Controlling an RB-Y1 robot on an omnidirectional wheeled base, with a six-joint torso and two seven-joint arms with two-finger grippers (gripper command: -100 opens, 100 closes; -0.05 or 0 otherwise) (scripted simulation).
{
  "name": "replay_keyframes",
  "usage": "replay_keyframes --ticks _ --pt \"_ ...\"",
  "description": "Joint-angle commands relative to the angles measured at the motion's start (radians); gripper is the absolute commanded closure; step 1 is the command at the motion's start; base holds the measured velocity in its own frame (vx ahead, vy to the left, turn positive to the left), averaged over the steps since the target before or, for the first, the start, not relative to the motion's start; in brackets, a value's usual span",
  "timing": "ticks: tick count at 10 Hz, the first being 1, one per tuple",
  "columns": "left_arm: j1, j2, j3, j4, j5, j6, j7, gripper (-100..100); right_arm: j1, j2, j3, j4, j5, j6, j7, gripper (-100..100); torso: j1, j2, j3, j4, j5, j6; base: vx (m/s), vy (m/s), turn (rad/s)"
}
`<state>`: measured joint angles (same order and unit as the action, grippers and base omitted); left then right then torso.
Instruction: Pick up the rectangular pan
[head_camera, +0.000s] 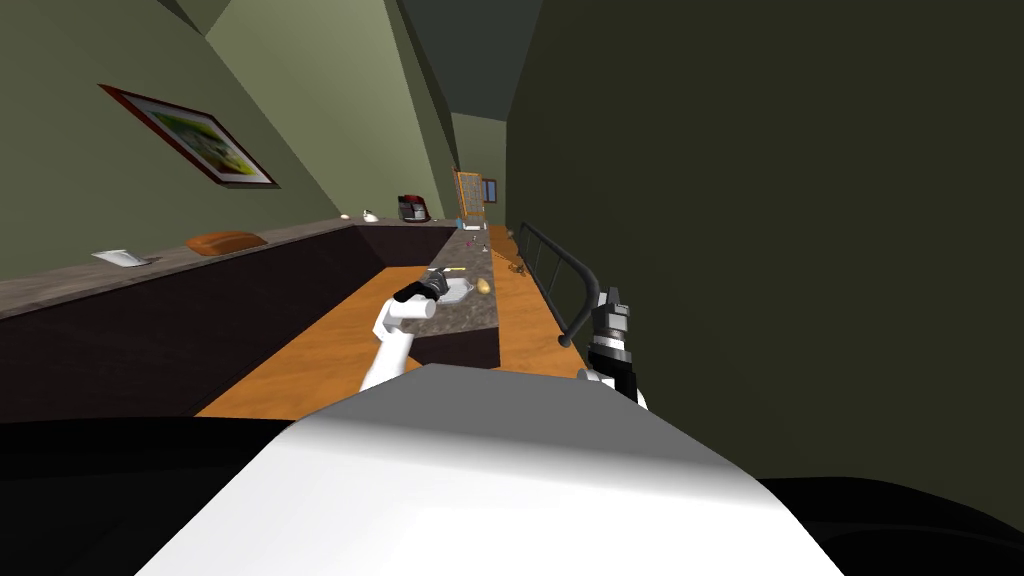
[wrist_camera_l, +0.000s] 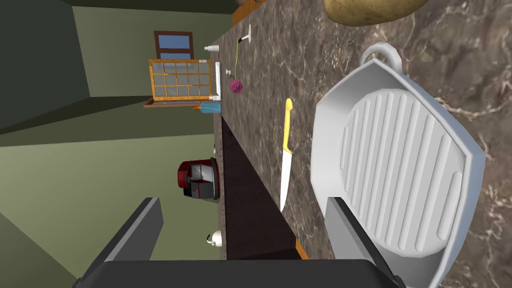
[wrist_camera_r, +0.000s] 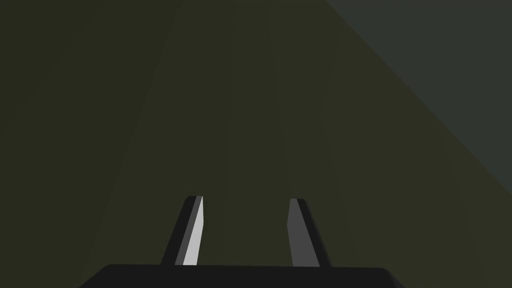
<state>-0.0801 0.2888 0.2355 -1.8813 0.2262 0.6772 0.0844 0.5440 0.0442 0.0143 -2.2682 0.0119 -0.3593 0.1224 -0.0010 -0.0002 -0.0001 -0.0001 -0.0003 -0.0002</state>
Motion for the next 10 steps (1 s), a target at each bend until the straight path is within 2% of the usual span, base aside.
replay_keyframes --ticks 1,4,6,7,10 --pt "-0.013 0.003 0.005 0.017 0.003 0.050 0.004 -100 0.000 0.000 0.000 0.000 0.000 0.000 0.000 0 0.000 0.000 0.000 0.000 0.000 0.000 0.006 -0.018 -0.026" --pt "-0.057 0.026 0.026 0.077 0.022 0.144 0.017 -100 0.000 0.000 0.000 0.000 0.000 0.000 0.000 0 0.000 0.000 0.000 0.000 0.000 0.000 0.007 -0.014 -0.043" --pt "-0.057 0.026 0.026 0.077 0.022 0.180 0.017 -100 0.000 0.000 0.000 0.000 0.000 0.000 0.000 0 0.001 0.000 0.000 0.000 0.000 0.000 0.004 -0.005 -0.015" --pt "-0.078 0.038 0.036 0.107 0.031 0.215 0.023 -100 0.000 0.000 0.000 0.000 0.000 0.000 0.000 0 0.001 0.000 0.000 0.000 0.000 0.000 0.006 -0.008 -0.056" --pt "-0.098 0.051 0.046 0.137 0.040 0.295 0.029 -100 0.000 0.000 0.000 0.000 0.000 0.000 0.000 0 0.001 0.000 0.000 0.000 0.000 0.000 0.009 -0.005 -0.039"
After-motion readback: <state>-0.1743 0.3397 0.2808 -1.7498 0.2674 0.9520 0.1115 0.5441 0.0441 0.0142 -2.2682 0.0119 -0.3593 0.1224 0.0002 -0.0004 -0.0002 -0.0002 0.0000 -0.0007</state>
